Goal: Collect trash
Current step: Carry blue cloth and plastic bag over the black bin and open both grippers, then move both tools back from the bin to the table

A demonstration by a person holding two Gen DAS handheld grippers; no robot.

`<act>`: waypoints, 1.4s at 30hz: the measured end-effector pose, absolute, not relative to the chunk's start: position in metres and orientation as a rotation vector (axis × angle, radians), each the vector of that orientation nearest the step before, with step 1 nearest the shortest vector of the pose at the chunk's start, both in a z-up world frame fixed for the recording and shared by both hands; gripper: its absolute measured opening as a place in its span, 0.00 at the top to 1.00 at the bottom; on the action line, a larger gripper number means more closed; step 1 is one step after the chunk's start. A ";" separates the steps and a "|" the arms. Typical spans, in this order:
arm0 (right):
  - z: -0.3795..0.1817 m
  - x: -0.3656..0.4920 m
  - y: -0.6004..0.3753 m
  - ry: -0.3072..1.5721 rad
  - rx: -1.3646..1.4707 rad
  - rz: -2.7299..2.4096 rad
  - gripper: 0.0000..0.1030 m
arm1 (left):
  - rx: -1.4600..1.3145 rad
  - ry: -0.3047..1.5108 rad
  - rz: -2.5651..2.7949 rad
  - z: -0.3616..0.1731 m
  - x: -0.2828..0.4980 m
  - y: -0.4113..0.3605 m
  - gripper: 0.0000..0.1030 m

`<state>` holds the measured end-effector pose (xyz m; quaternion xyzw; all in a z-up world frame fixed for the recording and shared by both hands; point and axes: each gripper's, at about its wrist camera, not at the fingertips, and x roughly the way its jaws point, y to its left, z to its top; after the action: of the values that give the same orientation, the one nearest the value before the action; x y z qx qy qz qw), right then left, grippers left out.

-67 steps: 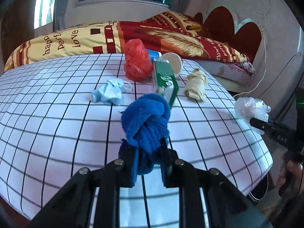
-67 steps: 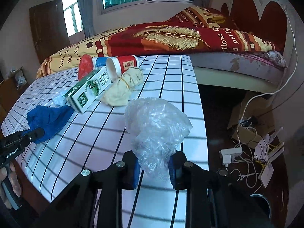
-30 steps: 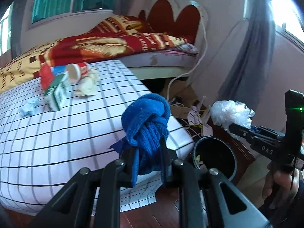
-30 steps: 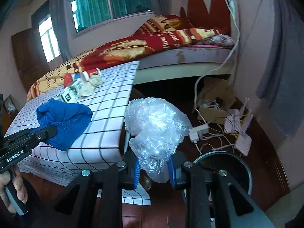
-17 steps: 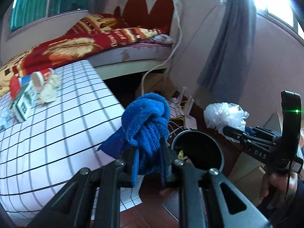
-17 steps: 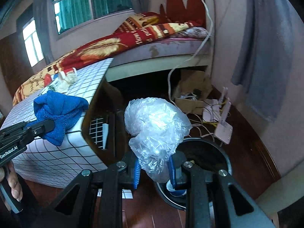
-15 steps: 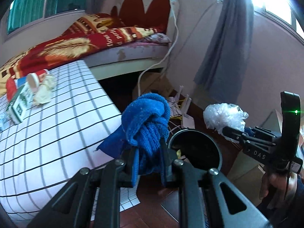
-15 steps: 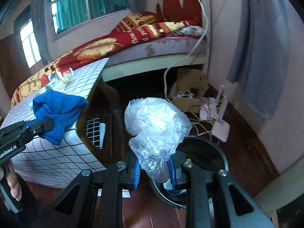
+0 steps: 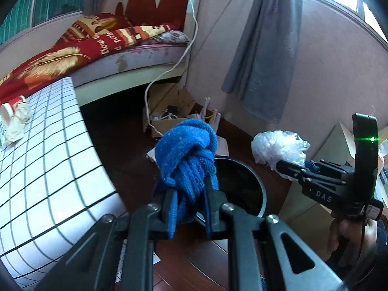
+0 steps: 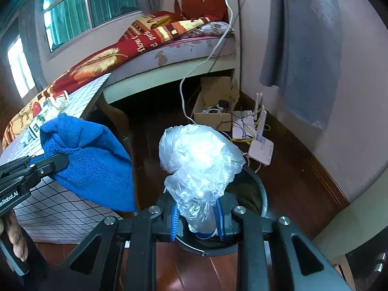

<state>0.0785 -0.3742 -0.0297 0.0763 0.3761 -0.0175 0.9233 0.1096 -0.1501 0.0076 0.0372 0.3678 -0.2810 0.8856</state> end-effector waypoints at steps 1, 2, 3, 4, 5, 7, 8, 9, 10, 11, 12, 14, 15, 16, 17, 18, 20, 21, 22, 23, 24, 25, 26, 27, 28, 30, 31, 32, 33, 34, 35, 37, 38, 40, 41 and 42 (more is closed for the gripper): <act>-0.031 0.079 -0.375 0.776 0.158 -0.039 0.75 | 0.078 0.769 -0.591 0.006 0.110 -0.153 0.81; -0.034 0.078 -0.379 0.783 0.162 -0.044 0.75 | 0.080 0.773 -0.597 0.004 0.111 -0.157 0.81; -0.037 0.079 -0.380 0.787 0.164 -0.046 0.75 | 0.082 0.778 -0.604 0.002 0.111 -0.160 0.81; -0.039 0.078 -0.383 0.795 0.166 -0.051 0.75 | 0.082 0.784 -0.611 0.000 0.112 -0.164 0.81; -0.043 0.078 -0.386 0.803 0.168 -0.055 0.75 | 0.084 0.788 -0.617 -0.003 0.112 -0.168 0.81; -0.048 0.078 -0.389 0.818 0.170 -0.062 0.75 | 0.086 0.799 -0.634 -0.008 0.114 -0.175 0.81; -0.053 0.078 -0.392 0.829 0.172 -0.067 0.75 | 0.089 0.805 -0.643 -0.010 0.115 -0.179 0.81; -0.056 0.078 -0.394 0.838 0.173 -0.069 0.75 | 0.094 0.810 -0.651 -0.013 0.117 -0.184 0.81; -0.060 0.080 -0.397 0.848 0.173 -0.073 0.75 | 0.100 0.818 -0.659 -0.017 0.118 -0.189 0.81; -0.066 0.081 -0.400 0.862 0.177 -0.076 0.75 | 0.106 0.828 -0.669 -0.021 0.120 -0.194 0.81; -0.071 0.083 -0.402 0.874 0.180 -0.077 0.75 | 0.113 0.839 -0.676 -0.026 0.122 -0.200 0.81; -0.083 0.086 -0.405 0.901 0.182 -0.078 0.75 | 0.127 0.862 -0.691 -0.036 0.126 -0.209 0.81; -0.088 0.088 -0.406 0.914 0.179 -0.075 0.75 | 0.133 0.872 -0.697 -0.040 0.128 -0.213 0.81; -0.093 0.090 -0.407 0.925 0.173 -0.076 0.75 | 0.141 0.883 -0.701 -0.045 0.130 -0.217 0.81; -0.098 0.092 -0.408 0.934 0.168 -0.074 0.75 | 0.147 0.896 -0.704 -0.050 0.133 -0.221 0.81; -0.105 0.095 -0.408 0.949 0.155 -0.068 0.75 | 0.151 0.910 -0.710 -0.055 0.135 -0.224 0.81; -0.118 0.101 -0.408 0.979 0.131 -0.065 0.75 | 0.161 0.936 -0.715 -0.065 0.138 -0.231 0.81; -0.123 0.103 -0.409 0.989 0.129 -0.063 0.75 | 0.163 0.951 -0.719 -0.070 0.140 -0.233 0.81; -0.128 0.105 -0.410 0.999 0.129 -0.060 0.75 | 0.159 0.968 -0.720 -0.075 0.143 -0.235 0.81; -0.133 0.108 -0.410 1.011 0.127 -0.058 0.75 | 0.159 0.982 -0.721 -0.079 0.145 -0.237 0.81; -0.136 0.109 -0.411 1.018 0.125 -0.054 0.75 | 0.161 0.994 -0.720 -0.083 0.148 -0.239 0.81; -0.139 0.111 -0.411 1.024 0.122 -0.048 0.75 | 0.159 1.008 -0.721 -0.087 0.150 -0.241 0.81; -0.140 0.113 -0.410 1.028 0.119 -0.047 0.75 | 0.160 1.016 -0.719 -0.091 0.153 -0.243 0.81; -0.142 0.115 -0.410 1.036 0.113 -0.042 0.75 | 0.162 1.025 -0.718 -0.095 0.155 -0.245 0.81; -0.143 0.118 -0.409 1.041 0.109 -0.038 0.75 | 0.161 1.038 -0.721 -0.099 0.155 -0.246 0.81; -0.147 0.122 -0.407 1.052 0.098 -0.026 0.74 | 0.158 1.057 -0.728 -0.105 0.157 -0.248 0.80; -0.150 0.125 -0.406 1.064 0.090 -0.018 0.74 | 0.158 1.072 -0.745 -0.109 0.159 -0.250 0.78; -0.154 0.127 -0.404 1.077 0.065 -0.025 0.66 | 0.158 1.079 -0.747 -0.112 0.161 -0.250 0.70; -0.159 0.129 -0.404 1.093 0.030 -0.049 0.37 | 0.158 1.068 -0.730 -0.113 0.162 -0.248 0.50; -0.162 0.129 -0.404 1.108 -0.007 -0.097 0.21 | 0.158 1.045 -0.705 -0.111 0.162 -0.242 0.37; -0.163 0.127 -0.408 1.099 -0.031 -0.145 0.09 | 0.159 1.022 -0.674 -0.110 0.162 -0.238 0.16; -0.162 0.125 -0.415 1.091 -0.013 -0.165 0.09 | 0.155 0.989 -0.603 -0.107 0.162 -0.228 0.00; -0.162 0.124 -0.419 1.096 -0.002 -0.182 0.07 | 0.146 0.989 -0.592 -0.108 0.163 -0.224 0.00; -0.164 0.123 -0.423 1.111 0.005 -0.204 0.00 | 0.155 0.997 -0.569 -0.111 0.164 -0.221 0.00; -0.165 0.123 -0.423 1.113 0.008 -0.206 0.00 | 0.167 0.995 -0.560 -0.112 0.163 -0.221 0.00; -0.164 0.122 -0.423 1.107 0.014 -0.206 0.00 | 0.175 0.991 -0.555 -0.112 0.162 -0.221 0.00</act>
<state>0.1215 -0.4234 -0.1641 0.0068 0.5249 -0.0975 0.8455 0.1622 -0.2206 -0.1125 0.0829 0.4688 -0.2623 0.8394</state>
